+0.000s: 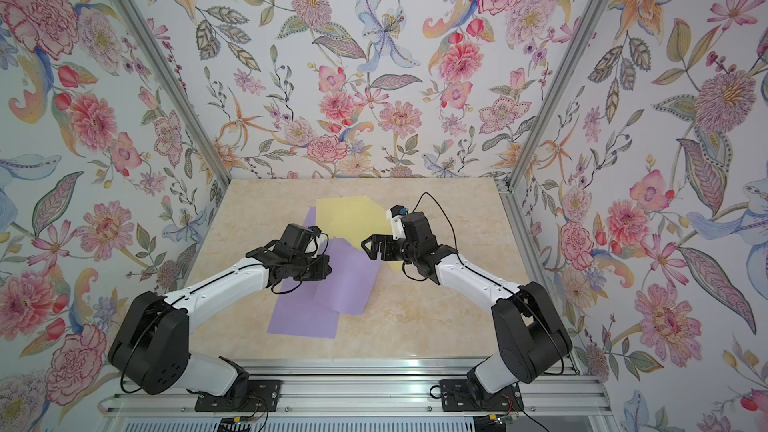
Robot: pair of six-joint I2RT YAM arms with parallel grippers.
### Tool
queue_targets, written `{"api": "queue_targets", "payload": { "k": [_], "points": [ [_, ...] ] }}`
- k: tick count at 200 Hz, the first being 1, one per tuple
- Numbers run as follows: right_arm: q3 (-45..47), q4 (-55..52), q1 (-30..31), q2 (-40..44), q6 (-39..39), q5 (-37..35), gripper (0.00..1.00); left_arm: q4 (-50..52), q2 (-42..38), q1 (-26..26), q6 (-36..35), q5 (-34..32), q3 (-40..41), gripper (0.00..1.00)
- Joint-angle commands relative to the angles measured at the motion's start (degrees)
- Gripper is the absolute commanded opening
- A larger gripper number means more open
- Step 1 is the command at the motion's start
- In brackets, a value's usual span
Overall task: Sort the scattered colored papers by color
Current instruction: Place the colored paper.
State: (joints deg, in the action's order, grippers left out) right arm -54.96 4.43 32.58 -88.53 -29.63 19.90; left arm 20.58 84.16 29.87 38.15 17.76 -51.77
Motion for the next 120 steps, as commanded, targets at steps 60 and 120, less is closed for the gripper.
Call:
{"api": "queue_targets", "payload": {
  "k": [60,120],
  "points": [
    [2.2,5.7,7.0,-3.2,-3.8,-3.5,1.0,3.8,-9.0,1.6,1.4,-4.5,7.9,0.0],
    [3.7,10.0,11.0,-4.3,-6.6,-5.3,1.0,14.3,-7.9,1.6,-3.9,-7.4,2.7,0.0]
  ]
}}
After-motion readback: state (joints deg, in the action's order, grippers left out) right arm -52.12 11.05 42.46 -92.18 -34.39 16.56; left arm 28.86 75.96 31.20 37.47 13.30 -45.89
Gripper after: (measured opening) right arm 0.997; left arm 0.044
